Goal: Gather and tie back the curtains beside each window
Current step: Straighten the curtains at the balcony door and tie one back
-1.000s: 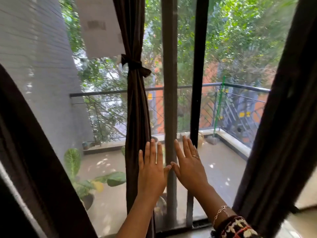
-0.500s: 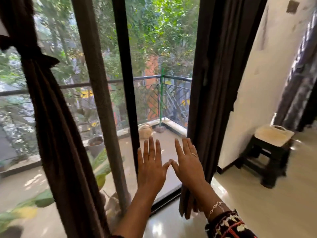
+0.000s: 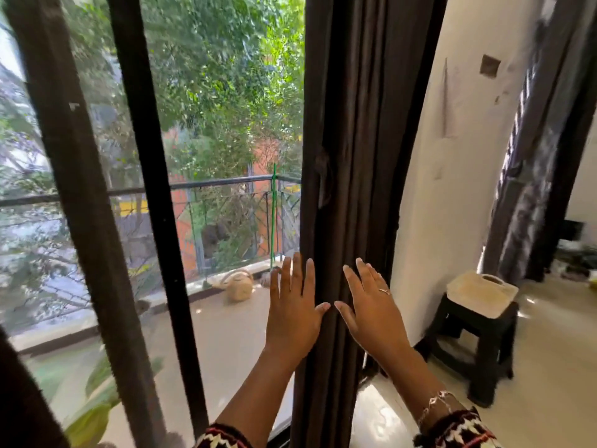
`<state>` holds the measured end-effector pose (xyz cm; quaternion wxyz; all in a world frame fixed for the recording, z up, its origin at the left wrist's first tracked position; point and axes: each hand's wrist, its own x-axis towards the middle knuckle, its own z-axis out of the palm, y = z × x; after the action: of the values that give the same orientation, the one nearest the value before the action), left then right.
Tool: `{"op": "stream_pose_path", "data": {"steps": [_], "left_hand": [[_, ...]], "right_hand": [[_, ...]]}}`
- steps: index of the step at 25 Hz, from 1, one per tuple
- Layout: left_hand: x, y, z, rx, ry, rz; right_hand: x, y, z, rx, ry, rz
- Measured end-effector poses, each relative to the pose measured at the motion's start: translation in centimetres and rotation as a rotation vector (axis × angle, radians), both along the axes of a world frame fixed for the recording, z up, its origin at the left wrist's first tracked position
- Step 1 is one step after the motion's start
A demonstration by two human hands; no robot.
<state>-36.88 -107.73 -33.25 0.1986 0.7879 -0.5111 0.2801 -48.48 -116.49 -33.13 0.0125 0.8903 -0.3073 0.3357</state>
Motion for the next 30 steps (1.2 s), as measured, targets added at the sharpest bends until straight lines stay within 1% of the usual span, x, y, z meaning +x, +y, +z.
{"op": "stream_pose_path", "data": {"steps": [4,10,14,17,20,23,27,28,29,30], "left_hand": [[-0.2,-4.6,3.3,-0.048,-0.184,-0.007],[4.5,-12.3,11.5,-0.145,-0.321,-0.006],[9.6,-17.5,18.5,-0.268,-0.491,0.002],[13.1,-21.1,25.0,-0.377,-0.594,0.057],[14.8,-23.8,31.1,-0.372,-0.732,0.099],[16.5,-24.5,37.1,-0.369,-0.848,0.217],[19.3,-23.9,43.7,-0.338,-0.888,0.389],[20.4,-23.0,45.0,-0.349,-0.935,0.4],[21.7,-21.6,46.0,-0.397,-1.022,0.396],[23.0,-19.6,47.0,-0.414,-1.082,0.439]], "right_hand": [[-0.1,-4.7,3.4,-0.091,-0.04,0.02],[3.4,-12.6,10.0,-0.321,-0.132,-0.018],[6.7,-18.2,16.3,-0.477,-0.147,0.003],[9.4,-22.0,22.4,-0.561,-0.191,0.009],[11.2,-24.9,28.5,-0.633,-0.269,-0.029],[12.7,-26.8,33.6,-0.689,-0.32,-0.05],[14.2,-28.5,39.3,-0.731,-0.401,-0.048],[14.7,-28.8,40.6,-0.73,-0.434,-0.038],[15.0,-29.0,41.7,-0.718,-0.468,-0.024],[15.6,-29.0,43.0,-0.709,-0.513,0.003]]}}
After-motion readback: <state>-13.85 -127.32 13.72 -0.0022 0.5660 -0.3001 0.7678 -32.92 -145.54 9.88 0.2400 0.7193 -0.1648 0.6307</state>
